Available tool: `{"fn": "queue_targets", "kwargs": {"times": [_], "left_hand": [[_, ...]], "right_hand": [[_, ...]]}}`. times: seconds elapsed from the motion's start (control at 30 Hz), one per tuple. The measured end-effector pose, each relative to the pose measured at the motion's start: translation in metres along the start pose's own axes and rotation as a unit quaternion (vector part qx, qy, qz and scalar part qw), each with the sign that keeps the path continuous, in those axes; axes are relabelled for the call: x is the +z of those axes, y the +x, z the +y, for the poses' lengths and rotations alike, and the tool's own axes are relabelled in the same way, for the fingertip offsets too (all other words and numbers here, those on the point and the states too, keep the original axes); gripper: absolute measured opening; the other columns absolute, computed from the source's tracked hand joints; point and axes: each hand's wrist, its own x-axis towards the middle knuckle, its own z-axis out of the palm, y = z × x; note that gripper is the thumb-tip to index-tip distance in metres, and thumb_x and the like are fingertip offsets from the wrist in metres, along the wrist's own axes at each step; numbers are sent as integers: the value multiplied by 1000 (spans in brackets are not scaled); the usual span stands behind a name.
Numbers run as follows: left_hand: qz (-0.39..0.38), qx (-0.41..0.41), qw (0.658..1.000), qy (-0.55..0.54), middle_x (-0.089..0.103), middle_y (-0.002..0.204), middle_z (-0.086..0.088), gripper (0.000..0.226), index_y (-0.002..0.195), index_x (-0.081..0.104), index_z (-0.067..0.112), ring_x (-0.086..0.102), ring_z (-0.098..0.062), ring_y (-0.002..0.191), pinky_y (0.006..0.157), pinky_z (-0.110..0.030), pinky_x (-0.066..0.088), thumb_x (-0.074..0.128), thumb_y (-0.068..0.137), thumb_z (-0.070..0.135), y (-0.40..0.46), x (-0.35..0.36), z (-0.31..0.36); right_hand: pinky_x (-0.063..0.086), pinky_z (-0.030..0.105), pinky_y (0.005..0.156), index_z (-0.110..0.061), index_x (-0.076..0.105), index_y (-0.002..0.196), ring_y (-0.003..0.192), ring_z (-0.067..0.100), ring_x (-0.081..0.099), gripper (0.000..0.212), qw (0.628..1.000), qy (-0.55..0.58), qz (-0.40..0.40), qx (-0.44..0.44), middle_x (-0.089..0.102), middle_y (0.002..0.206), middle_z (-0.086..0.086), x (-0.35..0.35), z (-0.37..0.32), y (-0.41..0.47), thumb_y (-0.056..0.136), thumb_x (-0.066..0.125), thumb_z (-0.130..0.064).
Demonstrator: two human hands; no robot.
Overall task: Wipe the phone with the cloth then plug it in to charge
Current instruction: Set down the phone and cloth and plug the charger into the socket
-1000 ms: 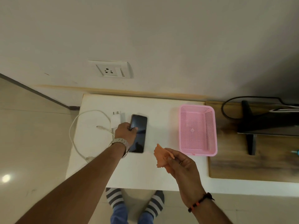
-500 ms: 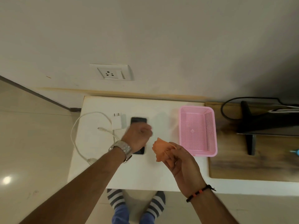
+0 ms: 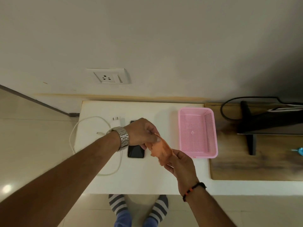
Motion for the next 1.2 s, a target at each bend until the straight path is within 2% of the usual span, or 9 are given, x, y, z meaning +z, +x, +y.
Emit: {"fn": "queue_targets", "kwargs": {"times": [0.13,0.27,0.4,0.63,0.73,0.87,1.0,1.1,1.2], "left_hand": [[-3,-16,997,70,81,86,-7,12,100,80,14,79,-16,73,67,-35,66,74,90,18,21,-7,6],[23,-28,984,174,76,85,4,14,90,81,25,75,-10,66,60,-24,62,73,87,14,54,-11,11],[75,-12,964,253,77,90,4,6,90,80,20,73,-15,88,76,-28,58,78,85,18,86,-7,6],[155,36,925,344,57,139,-4,49,142,54,20,54,-25,128,106,-39,47,68,94,25,102,-4,-5],[173,70,911,367,65,126,-6,31,126,66,17,61,-26,117,97,-37,50,57,97,13,95,4,-11],[39,52,887,458,61,125,-4,38,128,65,17,59,-25,115,97,-41,53,58,93,5,90,26,-22],[32,79,809,581,53,111,-5,27,113,64,17,54,-23,96,75,-36,51,69,88,27,92,39,-25],[35,81,791,606,52,119,-7,36,120,62,19,53,-26,107,93,-44,50,72,86,30,93,41,-31],[44,89,818,567,54,126,-8,46,128,61,19,55,-27,113,101,-47,48,72,85,29,83,39,-28]], "right_hand": [[61,35,87,-7,72,108,99,27,74,26,998,59,-27,20,77,102,12,0,9,1,92,71,-28],[62,31,76,-10,72,94,91,25,75,11,994,57,50,84,79,87,9,10,23,16,95,69,-20],[62,29,72,-12,71,92,84,19,77,11,987,52,93,119,79,85,6,23,29,40,96,65,-19],[65,36,74,-4,64,108,91,28,70,33,977,11,144,154,70,101,12,30,38,60,89,75,-29],[63,36,76,-8,66,108,93,30,70,17,971,-173,159,41,72,105,10,32,44,52,97,61,-20],[53,25,85,-12,67,100,89,19,65,19,941,-279,107,-160,70,98,0,45,35,50,98,49,-7],[44,20,72,-17,53,80,81,21,54,29,949,-287,52,-123,58,82,1,46,26,74,92,41,6],[41,23,76,-12,49,85,79,21,48,21,945,-308,25,-107,54,87,8,41,24,88,94,45,7],[44,20,69,-7,56,90,76,22,54,13,946,-298,14,-126,60,85,8,37,22,84,96,50,2]]}}
